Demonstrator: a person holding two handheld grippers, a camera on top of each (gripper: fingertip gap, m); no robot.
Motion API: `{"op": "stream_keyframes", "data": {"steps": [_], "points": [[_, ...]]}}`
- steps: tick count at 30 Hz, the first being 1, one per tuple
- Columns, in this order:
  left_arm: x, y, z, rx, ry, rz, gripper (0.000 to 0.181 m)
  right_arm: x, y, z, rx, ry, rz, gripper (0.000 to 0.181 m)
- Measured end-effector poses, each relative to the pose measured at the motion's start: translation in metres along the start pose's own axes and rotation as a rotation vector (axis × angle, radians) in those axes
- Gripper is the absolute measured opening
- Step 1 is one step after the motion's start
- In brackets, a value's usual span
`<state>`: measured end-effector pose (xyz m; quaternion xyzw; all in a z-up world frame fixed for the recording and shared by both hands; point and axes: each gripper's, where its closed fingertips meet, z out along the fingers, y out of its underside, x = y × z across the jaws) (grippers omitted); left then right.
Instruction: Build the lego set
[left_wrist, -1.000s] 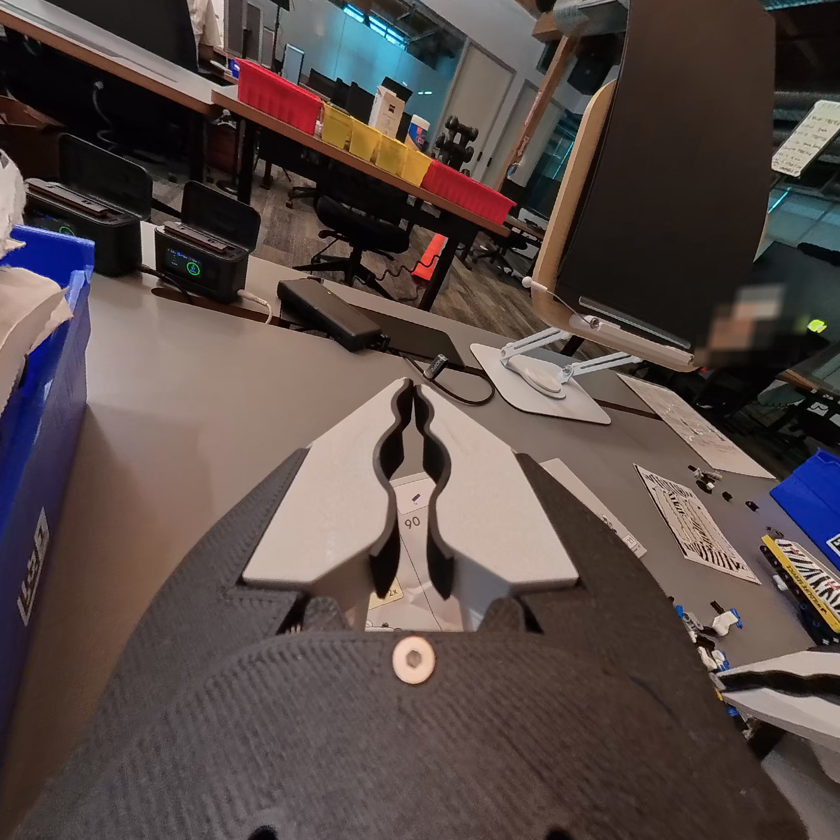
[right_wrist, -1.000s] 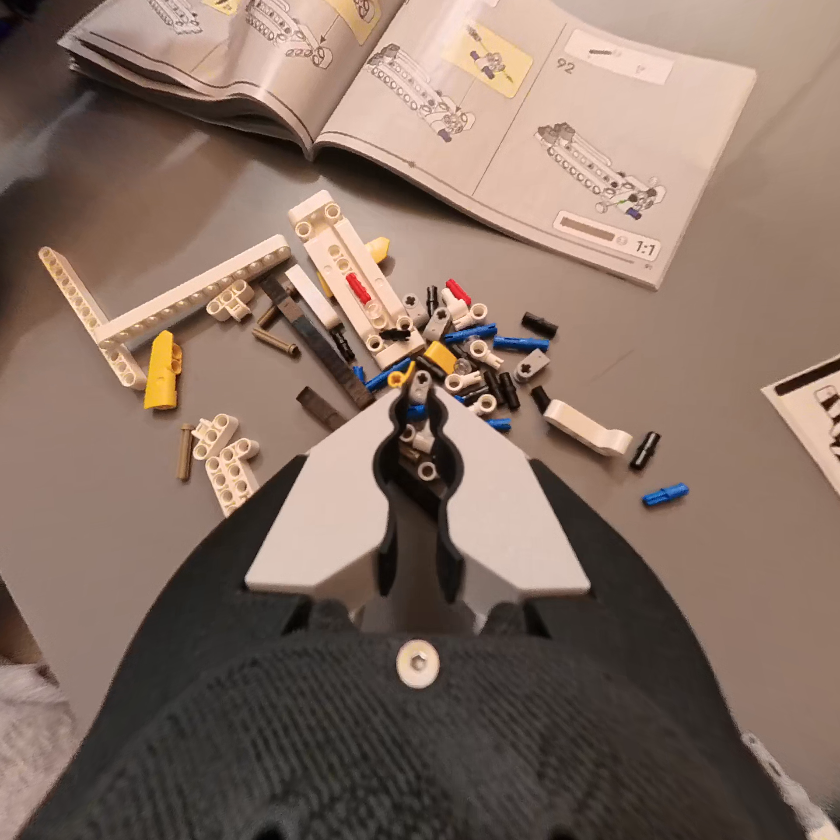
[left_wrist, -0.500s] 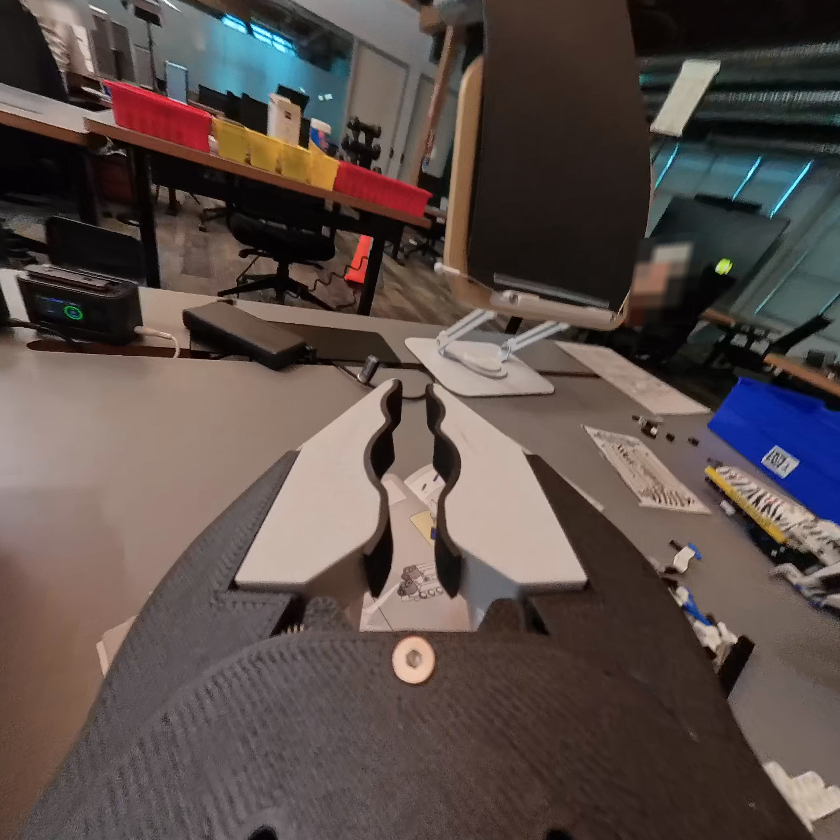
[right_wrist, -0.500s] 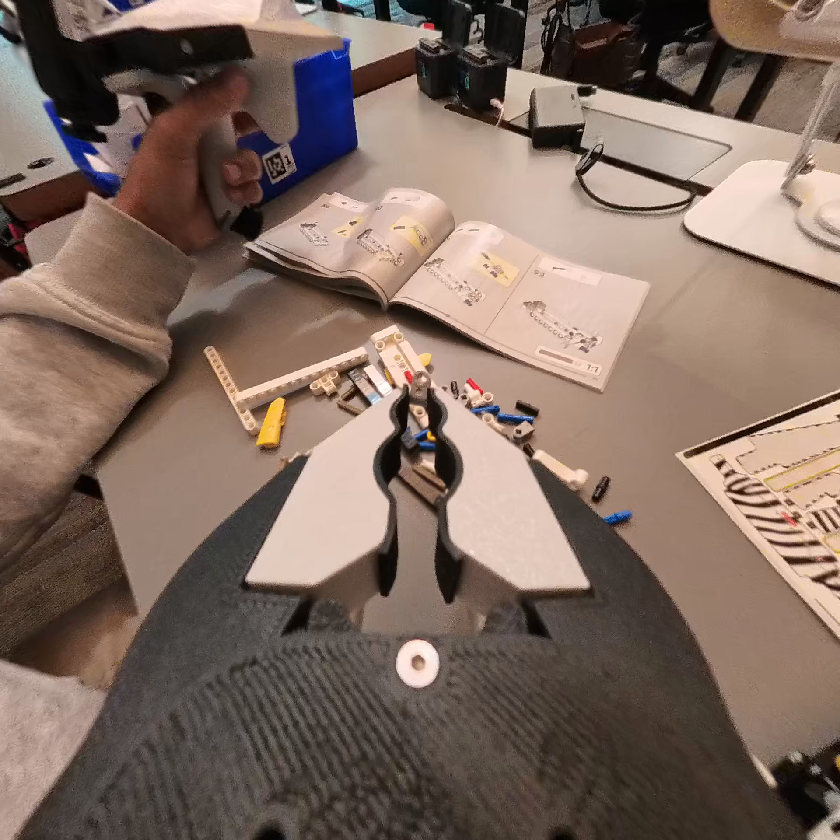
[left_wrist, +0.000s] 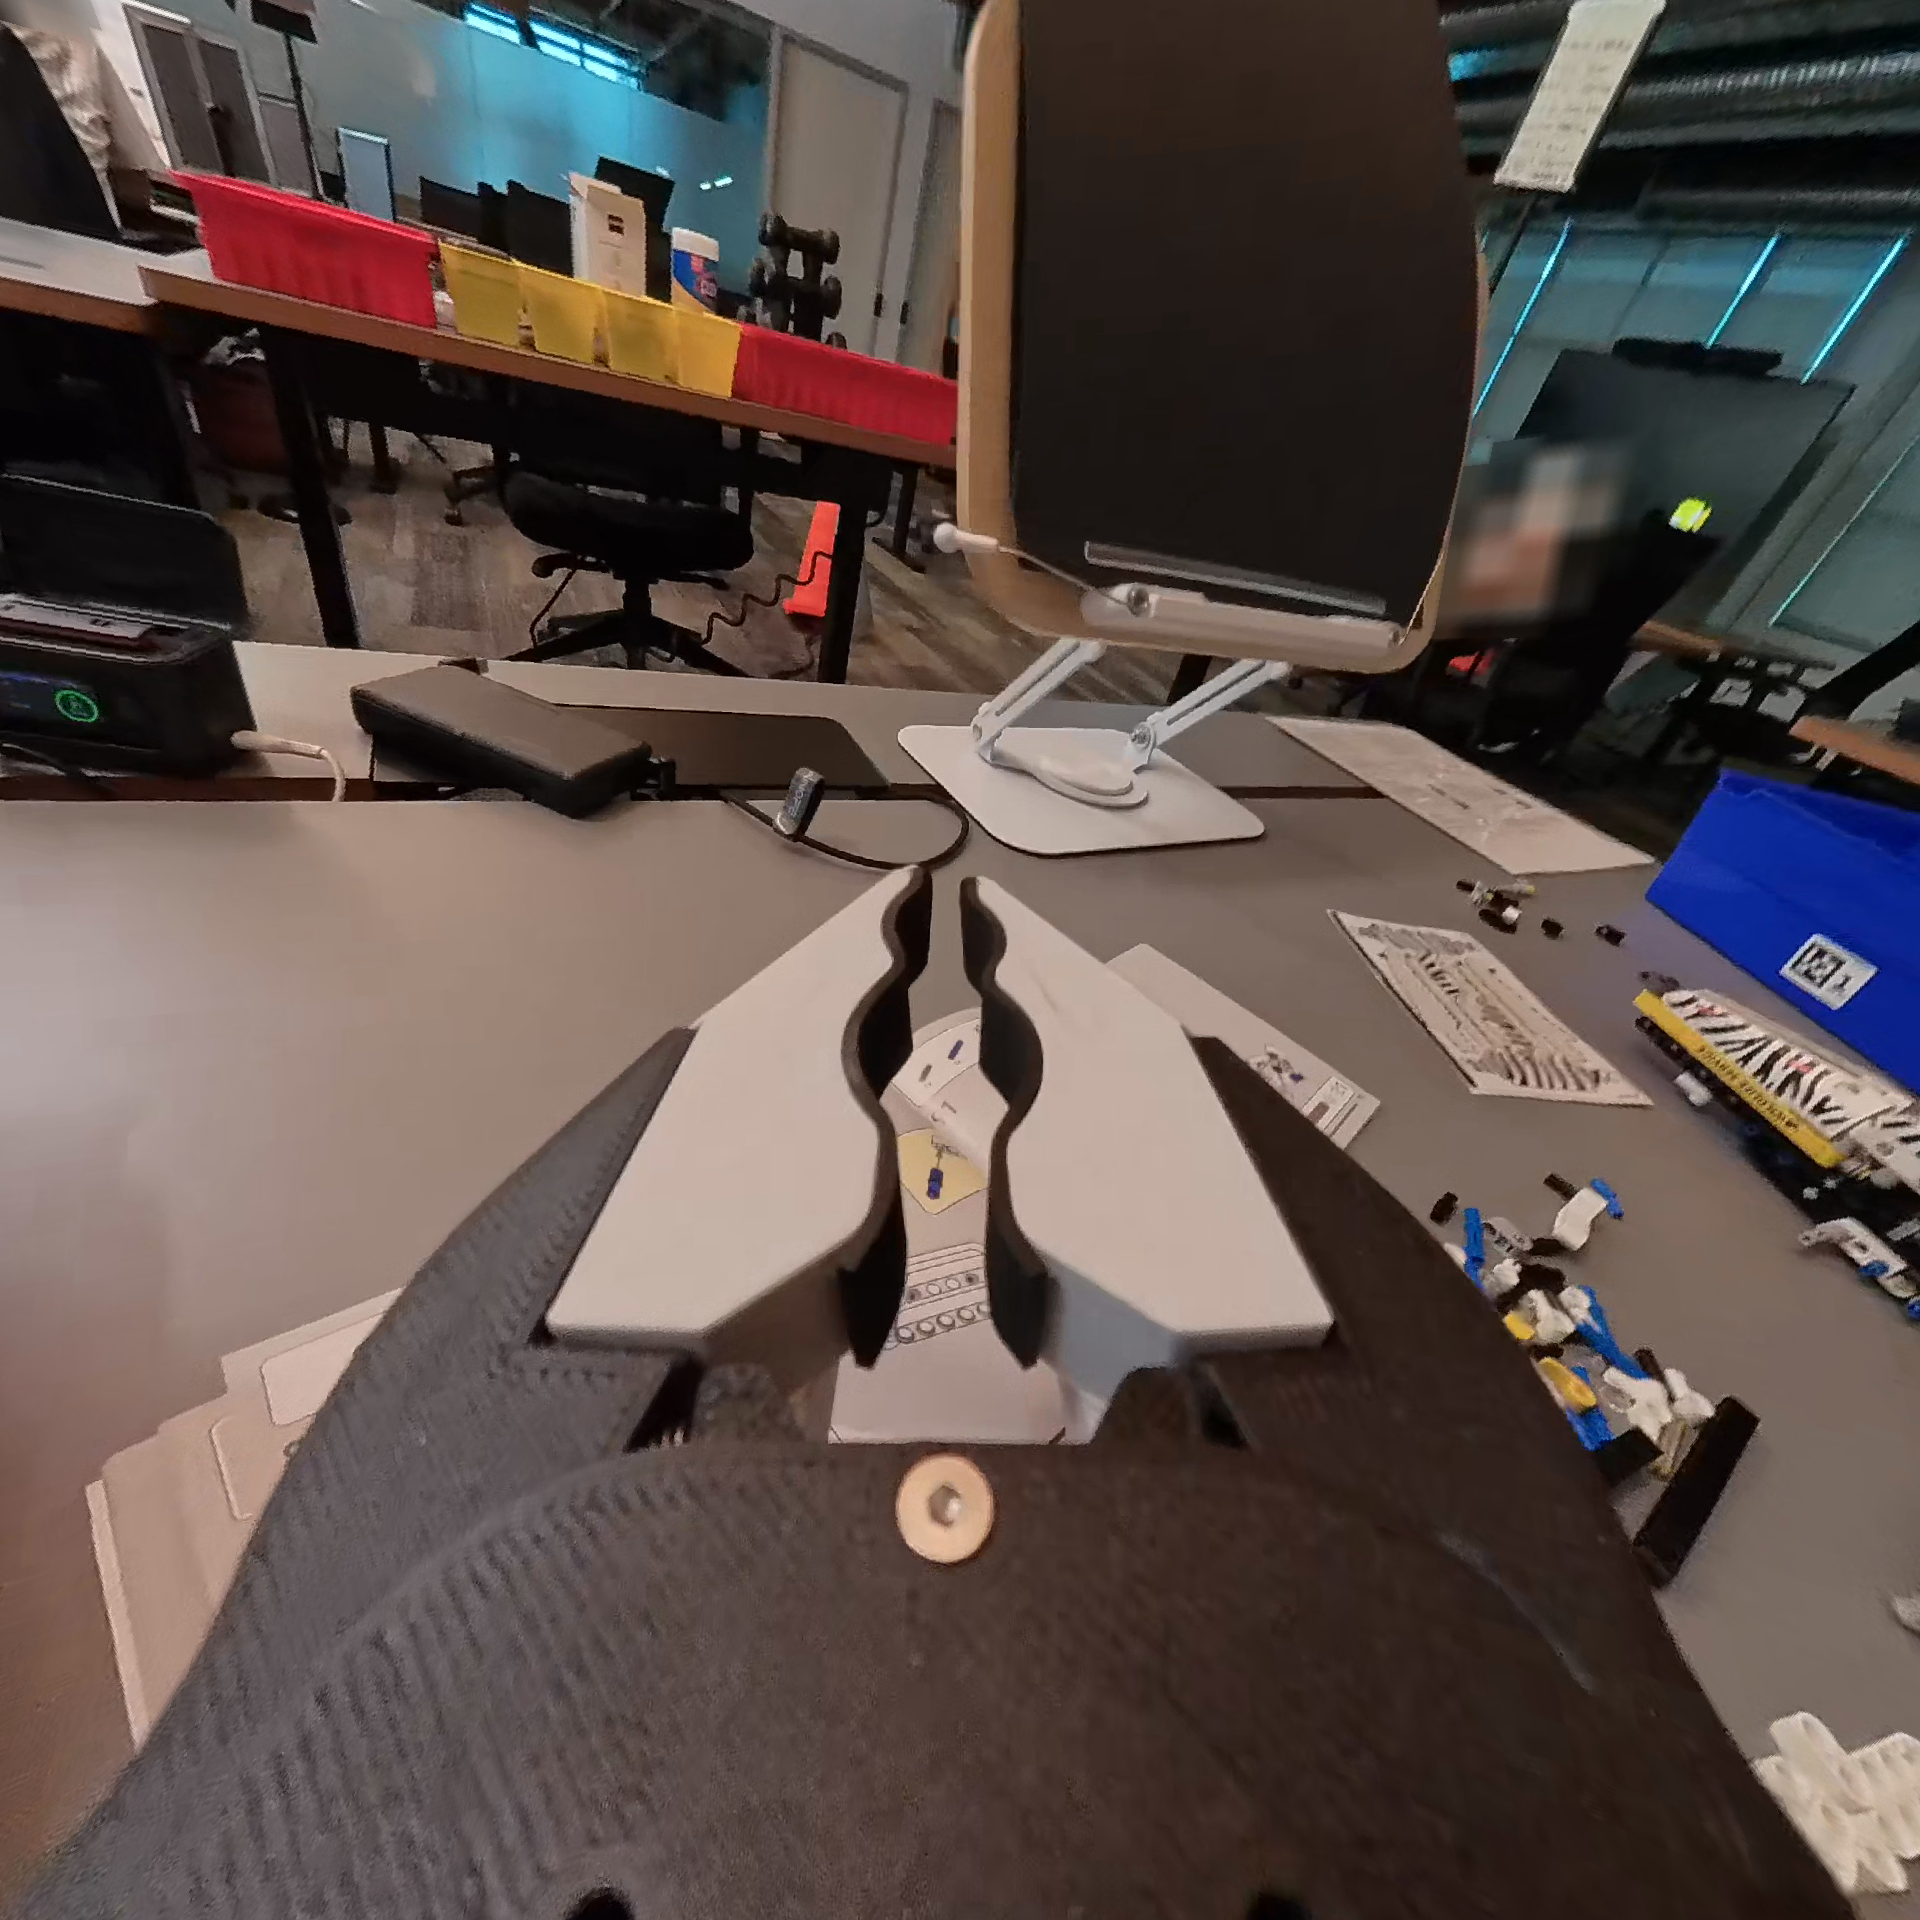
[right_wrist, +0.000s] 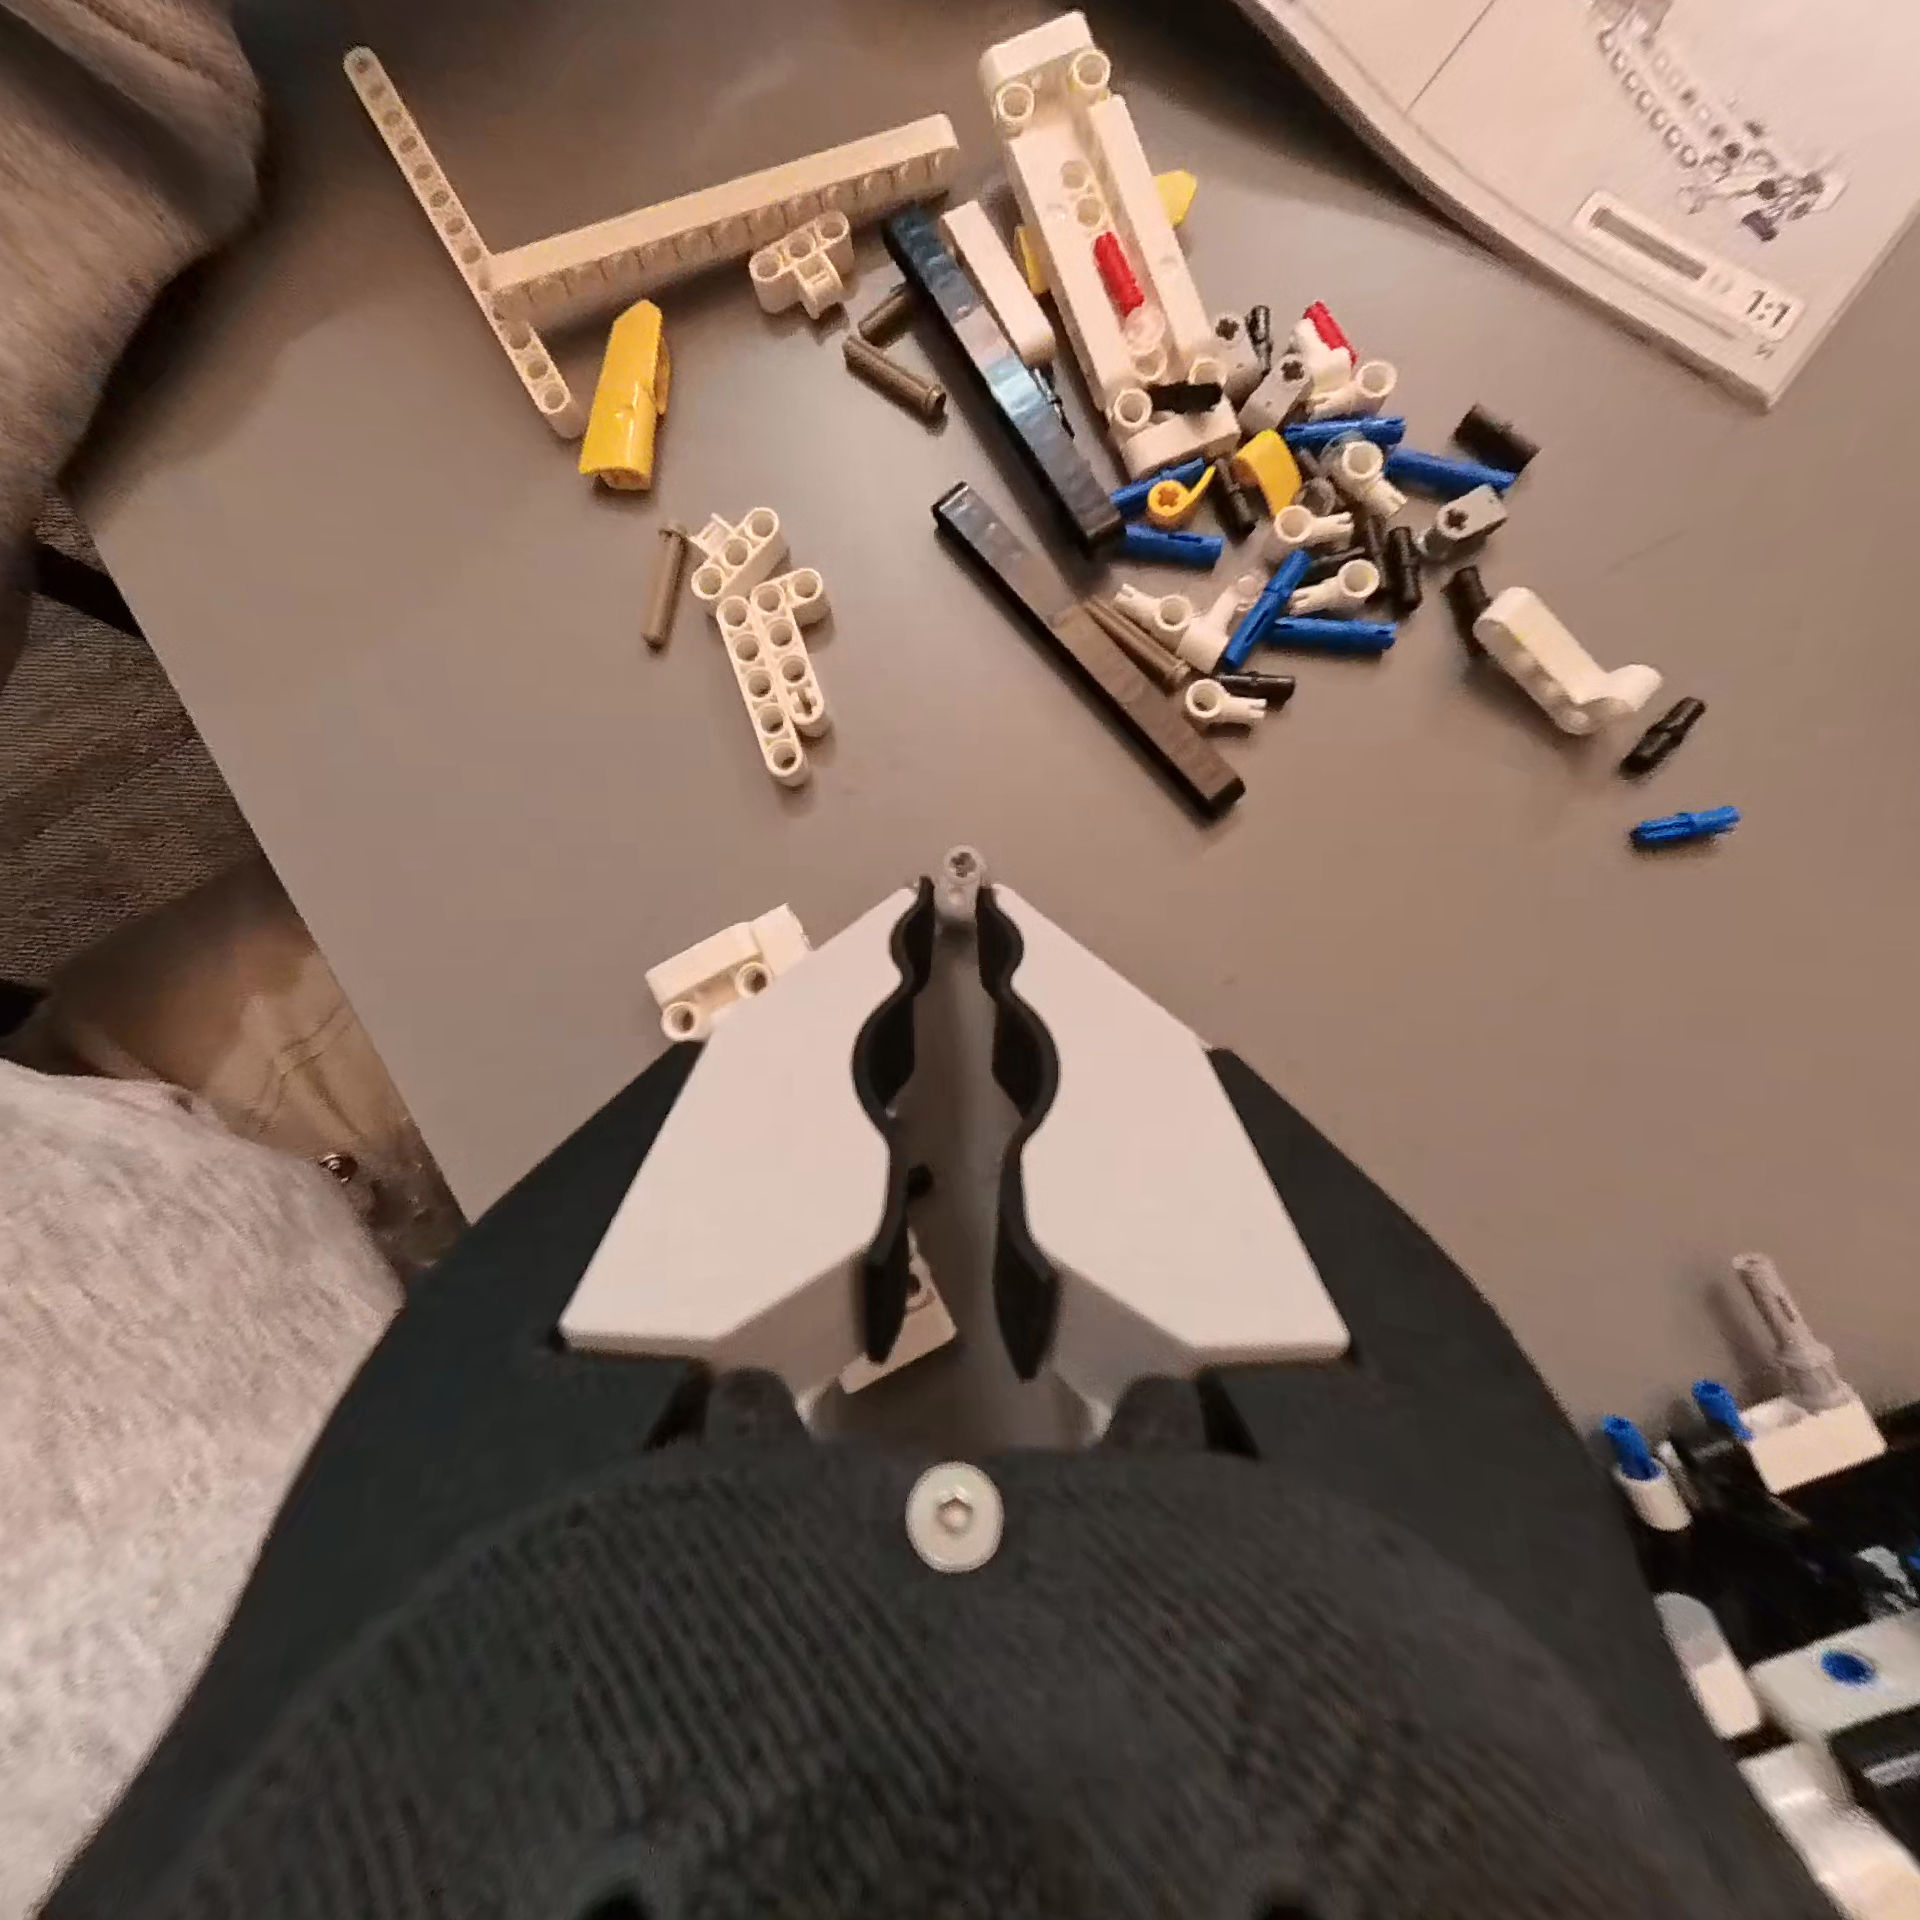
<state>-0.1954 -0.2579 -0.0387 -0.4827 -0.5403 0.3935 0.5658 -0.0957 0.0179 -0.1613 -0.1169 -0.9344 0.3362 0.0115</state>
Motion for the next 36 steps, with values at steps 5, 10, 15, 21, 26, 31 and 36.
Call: {"op": "stream_keyframes", "data": {"steps": [5, 10, 15, 21, 26, 31, 36], "points": [[-0.006, -0.007, -0.006, 0.029, 0.026, -0.075, 0.008, 0.017, -0.013, -0.007, 0.027, 0.087, -0.006, 0.020], [-0.006, -0.009, -0.005, 0.021, 0.028, -0.063, 0.009, 0.041, -0.034, -0.012, 0.020, 0.148, -0.040, 0.017], [-0.006, -0.013, -0.004, 0.018, 0.024, -0.043, 0.009, 0.058, -0.050, 0.004, -0.068, 0.096, -0.042, 0.012], [-0.012, -0.021, -0.009, 0.044, 0.028, -0.069, 0.010, 0.070, -0.035, 0.023, -0.242, 0.098, -0.055, 0.015], [-0.018, -0.025, -0.011, 0.048, 0.028, -0.086, 0.011, 0.061, -0.034, 0.028, -0.249, 0.033, -0.003, 0.015], [-0.018, -0.028, -0.014, 0.073, 0.051, -0.131, 0.012, 0.058, -0.028, 0.028, -0.261, 0.036, -0.010, 0.000], [-0.020, -0.027, -0.014, 0.071, 0.044, -0.136, 0.013, 0.056, -0.038, 0.020, -0.179, 0.042, 0.008, 0.000]]}}
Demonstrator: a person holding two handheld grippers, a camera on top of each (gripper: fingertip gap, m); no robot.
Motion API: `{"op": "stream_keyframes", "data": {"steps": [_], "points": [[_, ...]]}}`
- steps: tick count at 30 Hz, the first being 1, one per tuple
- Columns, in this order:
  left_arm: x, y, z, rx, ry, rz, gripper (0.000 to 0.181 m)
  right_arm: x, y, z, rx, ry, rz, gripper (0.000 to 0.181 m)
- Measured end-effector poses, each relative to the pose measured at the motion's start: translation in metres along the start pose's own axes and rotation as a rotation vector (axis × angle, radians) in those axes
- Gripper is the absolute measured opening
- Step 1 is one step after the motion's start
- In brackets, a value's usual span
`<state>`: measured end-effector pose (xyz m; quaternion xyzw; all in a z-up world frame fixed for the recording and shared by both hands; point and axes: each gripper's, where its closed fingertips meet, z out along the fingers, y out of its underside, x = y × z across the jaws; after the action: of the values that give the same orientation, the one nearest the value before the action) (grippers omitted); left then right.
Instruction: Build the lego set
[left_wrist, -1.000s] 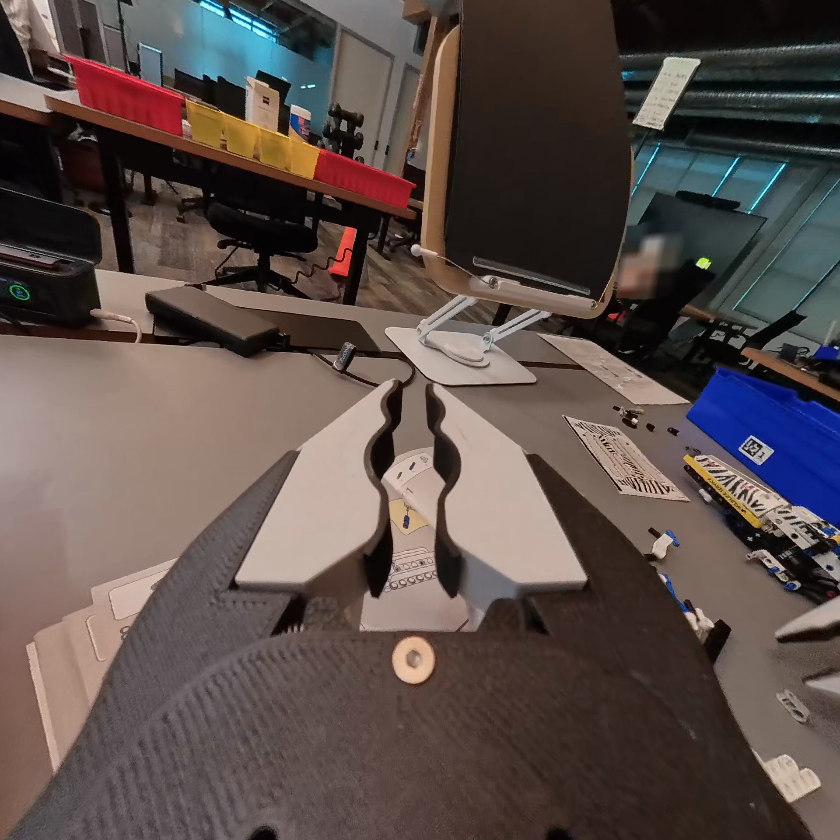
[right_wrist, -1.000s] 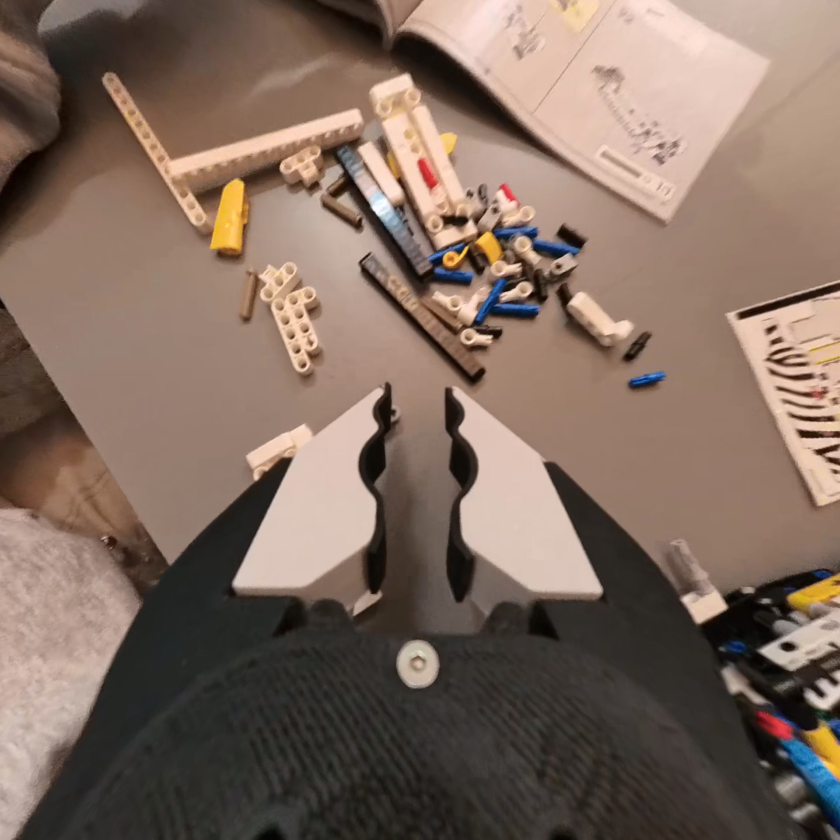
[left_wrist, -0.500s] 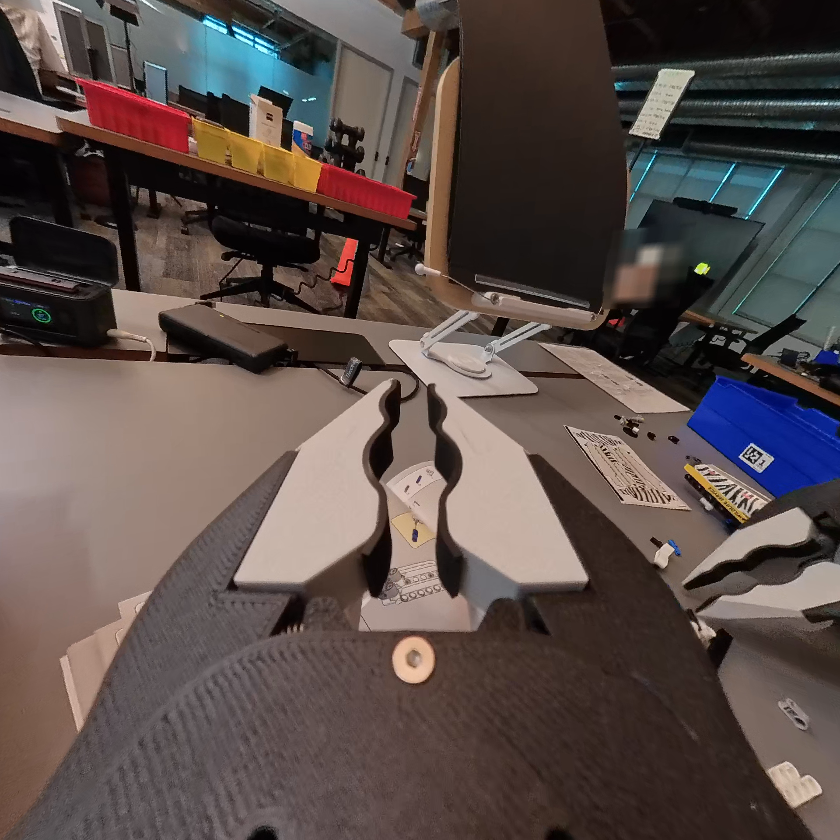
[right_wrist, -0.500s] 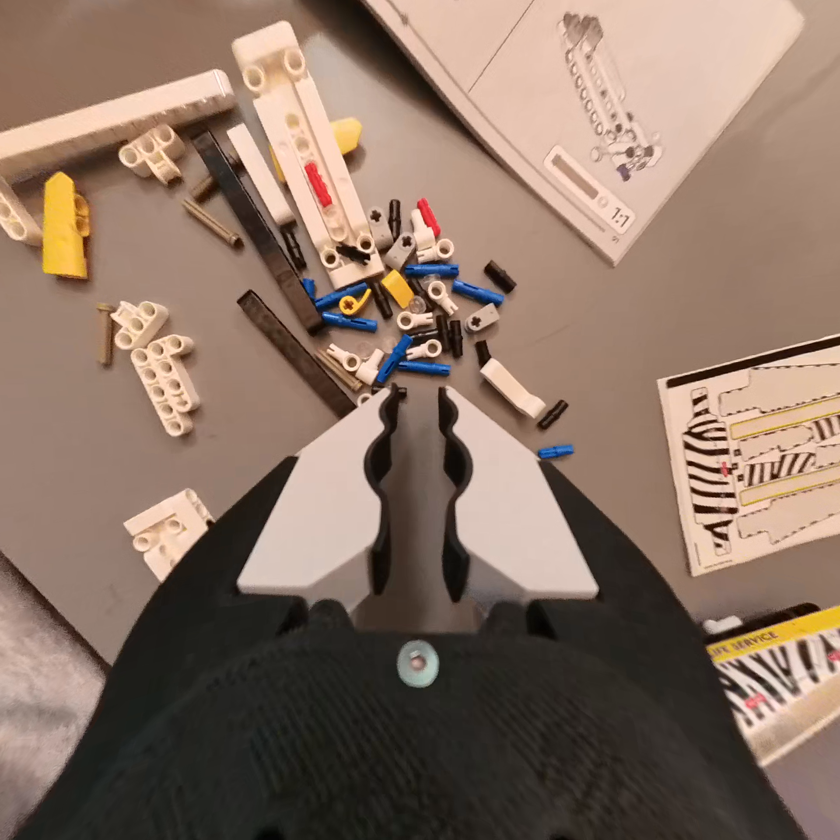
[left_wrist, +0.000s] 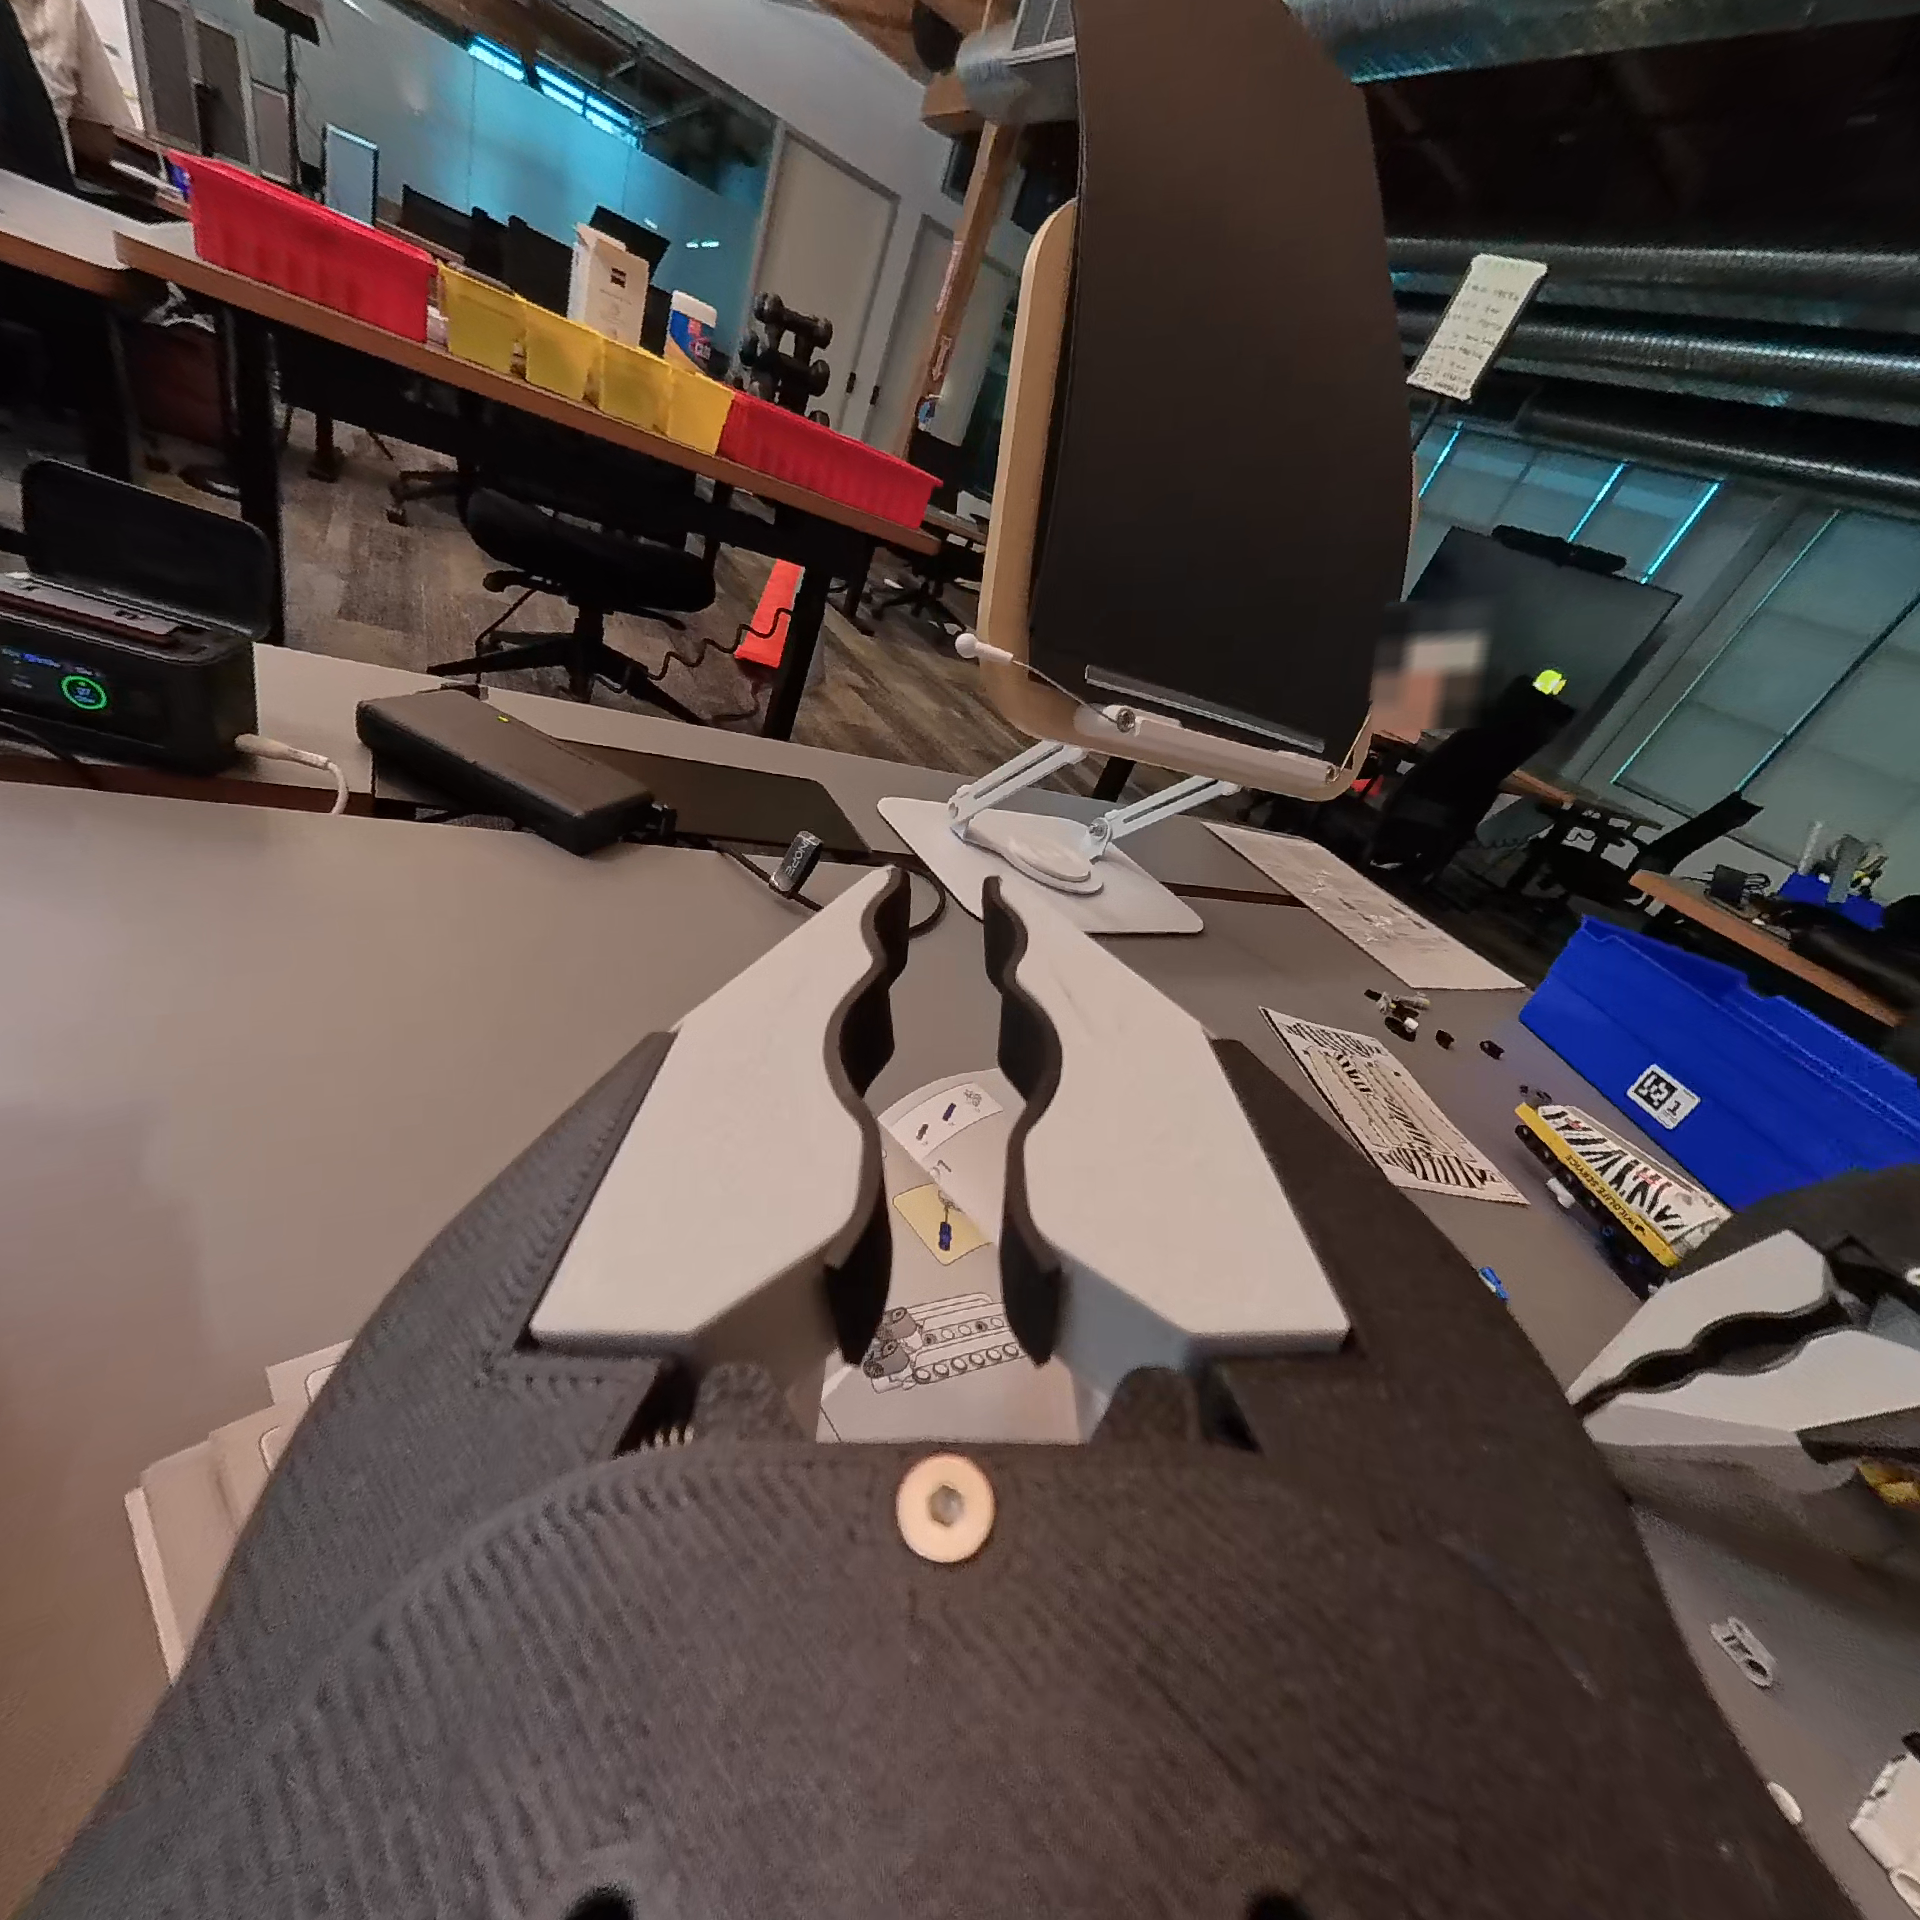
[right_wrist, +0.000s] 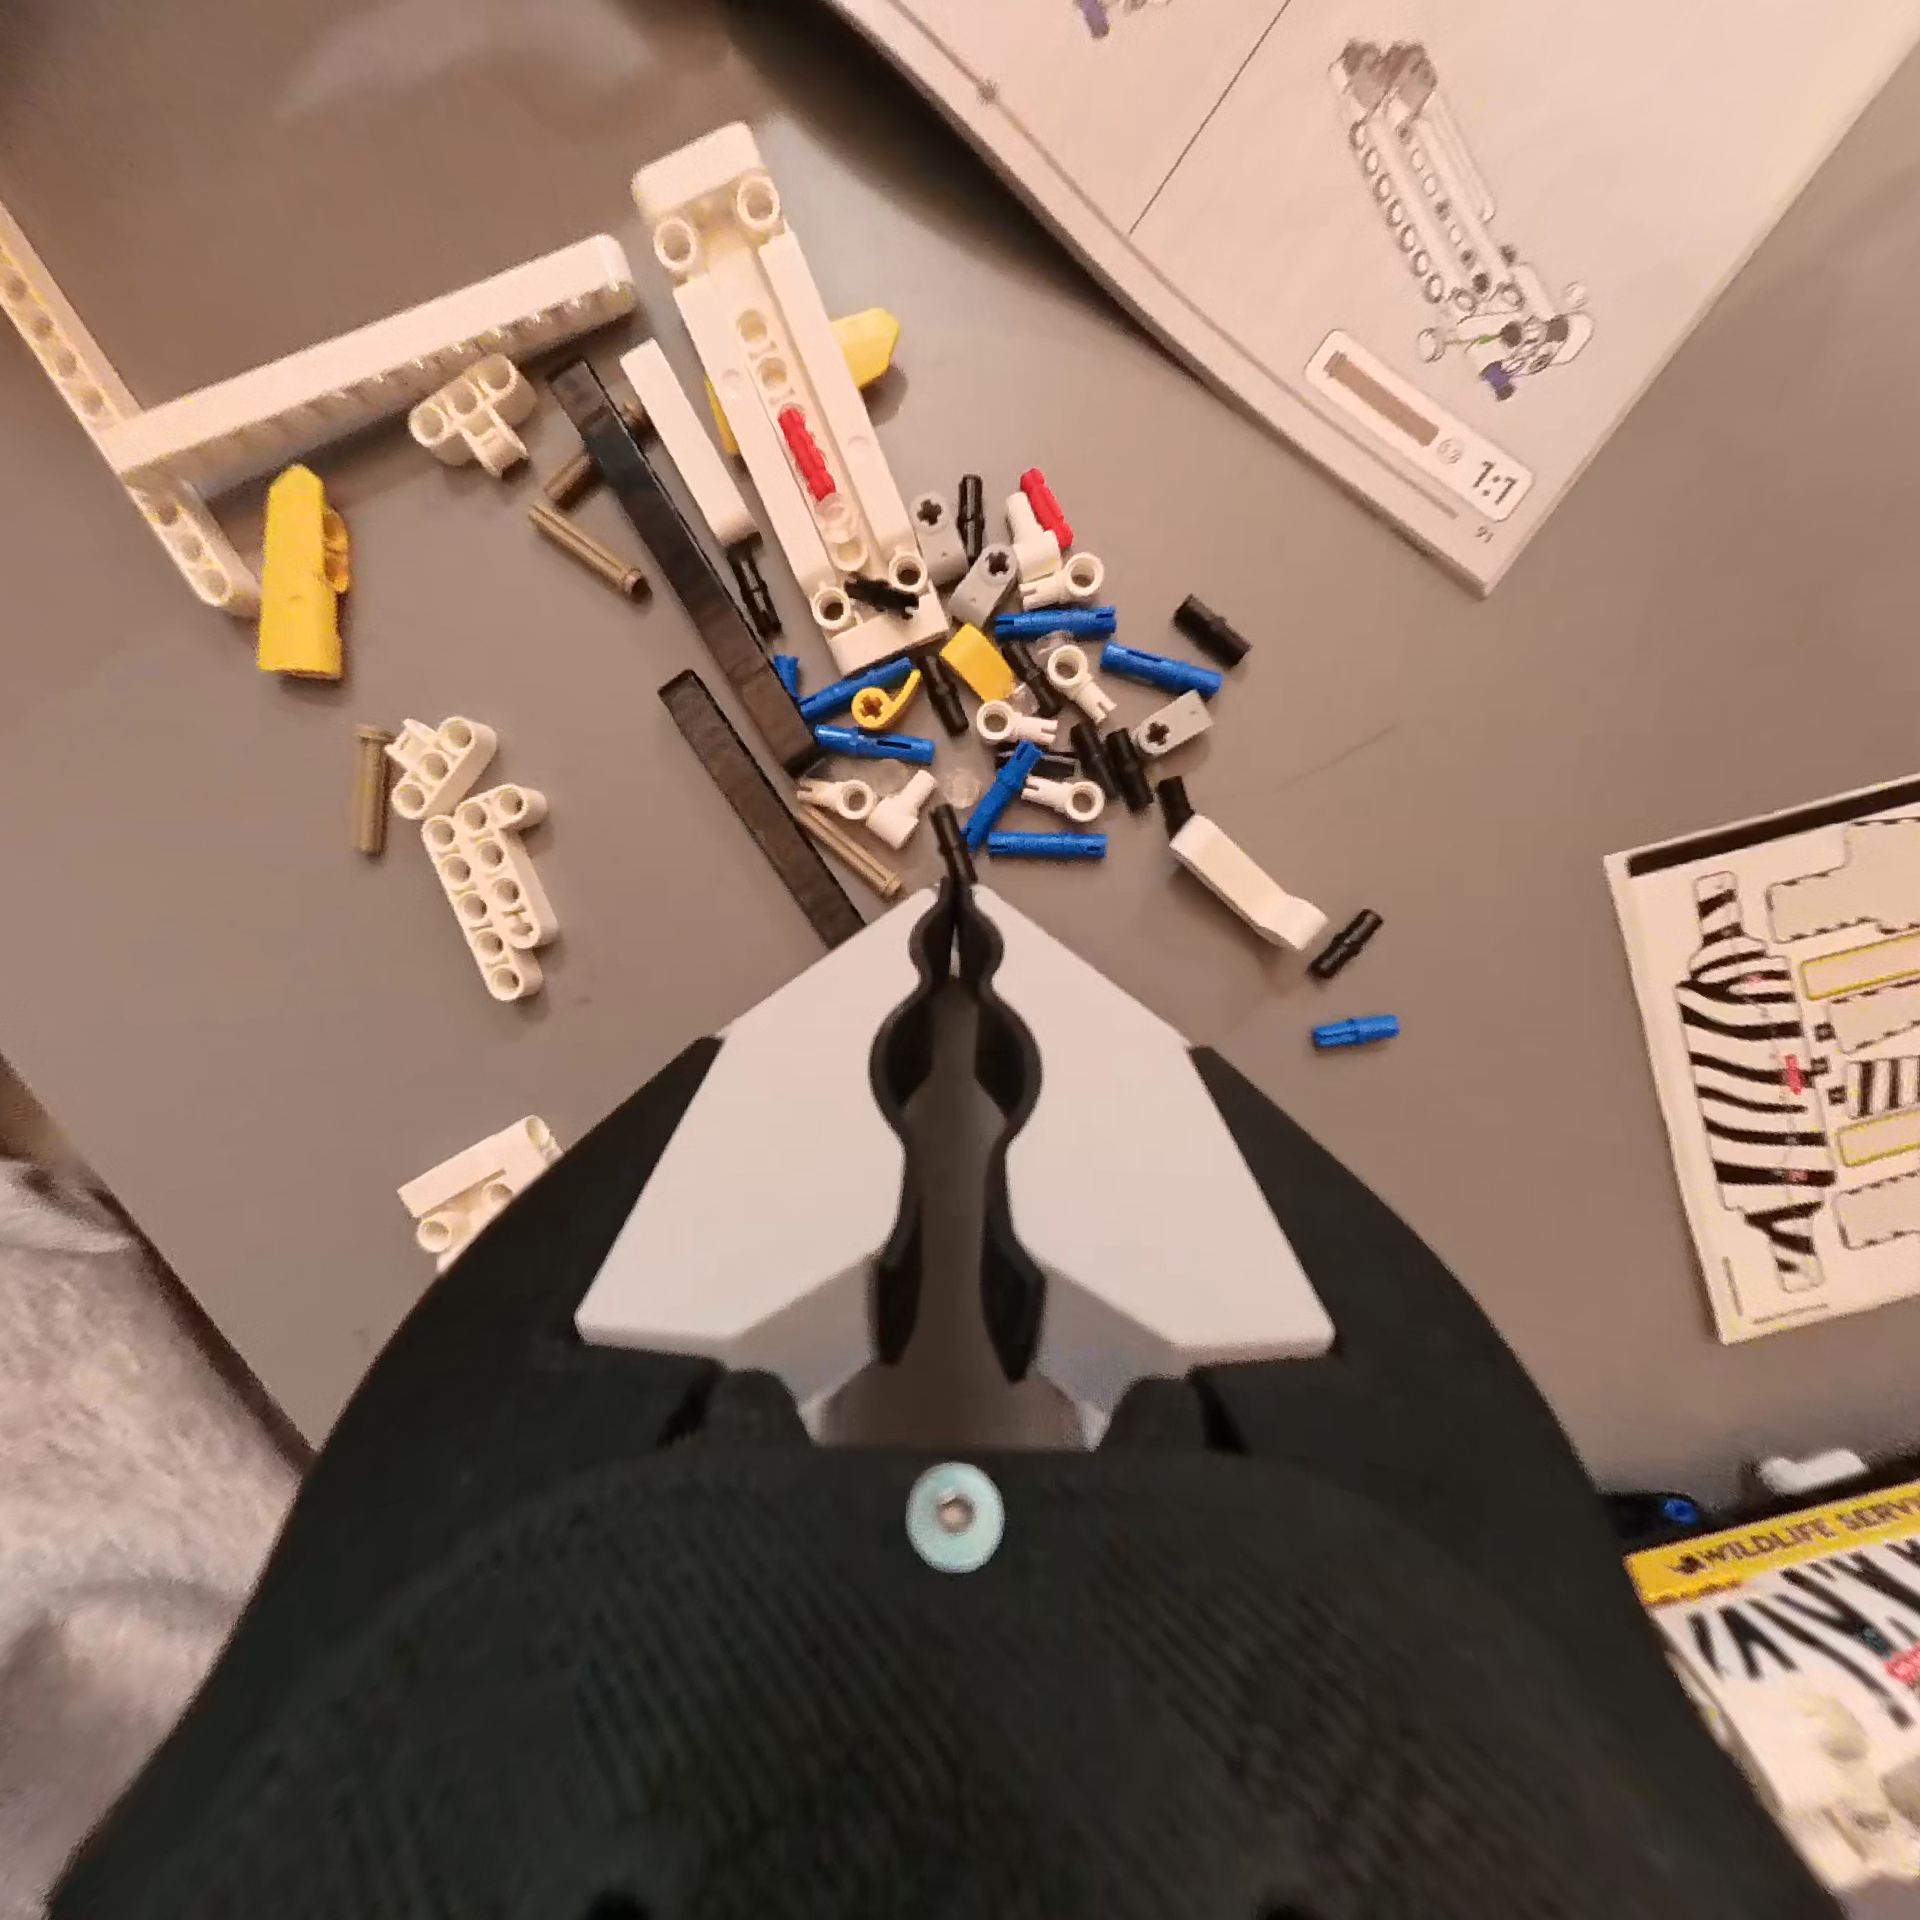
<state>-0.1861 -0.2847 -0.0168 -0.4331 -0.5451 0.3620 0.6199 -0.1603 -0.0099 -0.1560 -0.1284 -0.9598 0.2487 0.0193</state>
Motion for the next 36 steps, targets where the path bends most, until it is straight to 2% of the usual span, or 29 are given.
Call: {"op": "stream_keyframes", "data": {"steps": [4, 7, 9, 10, 13, 15, 18, 21, 22, 24, 28, 31, 34, 36], "points": [[0.004, 0.001, 0.002, -0.009, 0.016, 0.014, 0.013, -0.001, -0.013, -0.019, 0.116, 0.001, 0.009, 0.000], [0.023, 0.001, 0.004, -0.005, 0.101, 0.048, 0.016, -0.010, -0.028, -0.039, 0.263, -0.001, -0.035, 0.000], [0.057, 0.010, 0.006, -0.037, 0.284, 0.049, 0.023, -0.015, -0.037, -0.052, 0.360, 0.021, -0.077, 0.000], [0.078, 0.022, 0.006, -0.101, 0.409, 0.027, 0.026, -0.019, -0.042, -0.059, 0.419, 0.031, -0.097, 0.000], [0.143, 0.076, -0.010, -0.443, 0.784, -0.091, 0.040, -0.030, -0.054, -0.074, 0.582, 0.066, -0.131, 0.000], [0.176, 0.106, -0.024, -0.624, 0.948, -0.110, 0.043, -0.036, -0.062, -0.083, 0.675, 0.093, -0.146, 0.000], [0.221, 0.114, -0.033, -0.645, 1.107, -0.116, 0.039, -0.041, -0.069, -0.088, 0.742, 0.144, -0.169, 0.000], [0.244, 0.117, -0.029, -0.646, 1.152, -0.138, 0.030, -0.039, -0.070, -0.090, 0.739, 0.226, -0.219, 0.000], [0.246, 0.121, -0.026, -0.657, 1.137, -0.131, 0.021, -0.039, -0.070, -0.091, 0.736, 0.251, -0.232, 0.000], [0.249, 0.119, -0.025, -0.648, 1.142, -0.138, 0.014, -0.035, -0.069, -0.094, 0.731, 0.296, -0.246, 0.000], [0.246, 0.113, -0.024, -0.622, 1.140, -0.146, 0.008, -0.037, -0.071, -0.095, 0.747, 0.290, -0.250, 0.000], [0.242, 0.111, -0.022, -0.615, 1.126, -0.164, 0.012, -0.038, -0.072, -0.092, 0.741, 0.297, -0.269, 0.000], [0.238, 0.113, -0.020, -0.616, 1.106, -0.142, 0.003, -0.039, -0.073, -0.087, 0.736, 0.295, -0.281, 0.000], [0.237, 0.113, -0.021, -0.620, 1.109, -0.146, 0.004, -0.040, -0.074, -0.087, 0.746, 0.294, -0.284, 0.000]]}}
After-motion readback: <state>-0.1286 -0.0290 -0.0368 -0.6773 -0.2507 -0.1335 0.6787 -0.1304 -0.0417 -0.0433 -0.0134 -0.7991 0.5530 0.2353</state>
